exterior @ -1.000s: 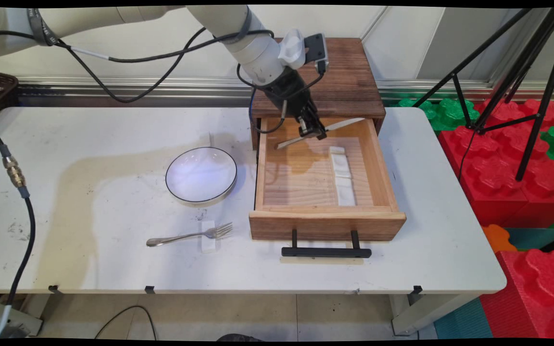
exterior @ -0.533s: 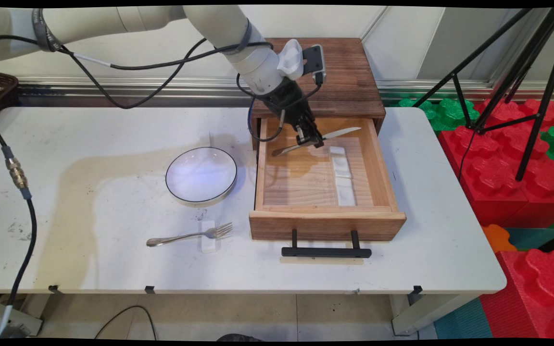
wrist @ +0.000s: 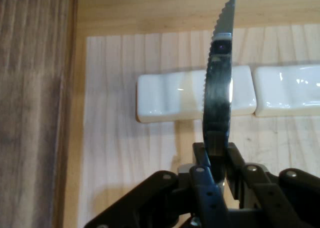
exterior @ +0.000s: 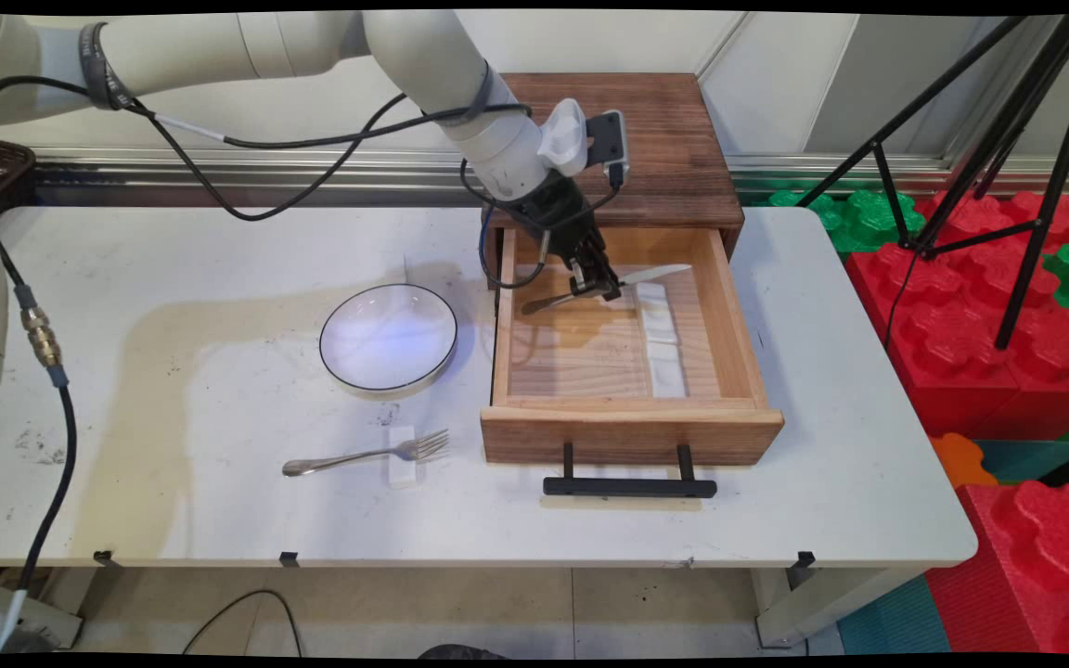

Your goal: Place the picked object into the drawer

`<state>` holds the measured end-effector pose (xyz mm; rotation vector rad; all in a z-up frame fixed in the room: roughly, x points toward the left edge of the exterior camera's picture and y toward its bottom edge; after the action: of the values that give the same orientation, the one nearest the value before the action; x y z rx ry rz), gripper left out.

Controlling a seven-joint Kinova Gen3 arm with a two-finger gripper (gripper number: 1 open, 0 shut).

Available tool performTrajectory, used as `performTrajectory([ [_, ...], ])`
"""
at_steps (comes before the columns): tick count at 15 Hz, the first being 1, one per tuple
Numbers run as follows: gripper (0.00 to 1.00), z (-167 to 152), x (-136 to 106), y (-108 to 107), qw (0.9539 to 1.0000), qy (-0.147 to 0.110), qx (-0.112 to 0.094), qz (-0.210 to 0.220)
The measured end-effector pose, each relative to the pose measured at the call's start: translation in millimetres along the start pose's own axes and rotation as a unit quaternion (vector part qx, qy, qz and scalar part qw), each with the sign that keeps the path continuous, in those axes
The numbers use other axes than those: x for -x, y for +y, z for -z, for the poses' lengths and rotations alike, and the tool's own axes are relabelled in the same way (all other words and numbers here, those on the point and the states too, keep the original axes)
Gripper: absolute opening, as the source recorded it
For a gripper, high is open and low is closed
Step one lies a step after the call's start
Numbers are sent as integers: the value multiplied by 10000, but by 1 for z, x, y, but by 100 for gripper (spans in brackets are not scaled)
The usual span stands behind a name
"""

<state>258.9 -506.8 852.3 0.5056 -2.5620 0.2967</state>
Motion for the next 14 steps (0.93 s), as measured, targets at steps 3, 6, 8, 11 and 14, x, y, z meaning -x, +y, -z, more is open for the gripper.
performTrajectory([
  [3, 0, -6, 1, 1, 10000, -45, 20, -13],
  [6, 0, -14, 1, 2, 10000, -69, 37, -55],
  [8, 0, -21, 0, 2, 9999, -79, 42, -91],
  [11, 0, -27, -2, 2, 9999, -90, 44, -124],
  [14, 0, -33, -3, 3, 9998, -109, 51, -146],
])
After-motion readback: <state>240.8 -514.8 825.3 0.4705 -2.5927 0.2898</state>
